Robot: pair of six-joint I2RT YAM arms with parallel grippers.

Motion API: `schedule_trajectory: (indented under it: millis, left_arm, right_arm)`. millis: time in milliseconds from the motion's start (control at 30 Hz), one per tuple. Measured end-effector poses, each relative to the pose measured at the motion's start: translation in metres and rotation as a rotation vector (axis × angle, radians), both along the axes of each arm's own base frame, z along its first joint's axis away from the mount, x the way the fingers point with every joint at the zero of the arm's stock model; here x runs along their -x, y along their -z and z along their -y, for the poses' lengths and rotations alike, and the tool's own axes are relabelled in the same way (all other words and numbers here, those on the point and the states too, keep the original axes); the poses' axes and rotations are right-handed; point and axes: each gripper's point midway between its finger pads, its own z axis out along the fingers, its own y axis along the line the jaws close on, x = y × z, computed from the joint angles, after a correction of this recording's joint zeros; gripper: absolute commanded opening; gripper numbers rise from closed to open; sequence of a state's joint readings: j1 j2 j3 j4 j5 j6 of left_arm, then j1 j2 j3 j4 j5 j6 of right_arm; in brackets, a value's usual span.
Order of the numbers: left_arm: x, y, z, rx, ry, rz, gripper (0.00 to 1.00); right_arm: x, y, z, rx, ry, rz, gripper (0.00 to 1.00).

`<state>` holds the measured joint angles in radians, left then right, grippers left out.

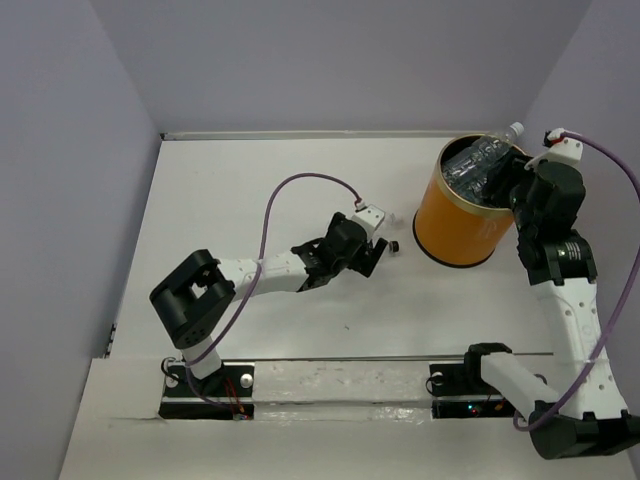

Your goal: Put the plastic bottles in the bin

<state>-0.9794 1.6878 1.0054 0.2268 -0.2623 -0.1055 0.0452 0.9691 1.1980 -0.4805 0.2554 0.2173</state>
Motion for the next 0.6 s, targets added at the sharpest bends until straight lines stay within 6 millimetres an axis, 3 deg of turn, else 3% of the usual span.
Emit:
schedule_trajectory:
  millis: [100, 233, 467, 600]
  left_arm:
    - [0.001, 0.002, 0.004, -0.009, 0.035, 0.002, 0.99]
    - [-0.001, 0.016, 0.011, -0.052, 0.076, 0.002, 0.99]
    - [-0.007, 0.035, 0.021, -0.109, 0.123, -0.005, 0.96]
    - [-0.002, 0.044, 0.022, -0.122, 0.150, -0.035, 0.90]
  right_arm:
    - [0.014, -0.023, -0.012, -0.027, -0.068, 0.081, 0.60]
    - [0.018, -0.030, -0.029, -0.059, -0.156, 0.113, 0.60]
    - [0.013, 0.000, -0.051, -0.111, -0.268, 0.043, 0.62]
    - [0.015, 0.007, -0.061, -0.134, -0.315, 0.026, 0.66]
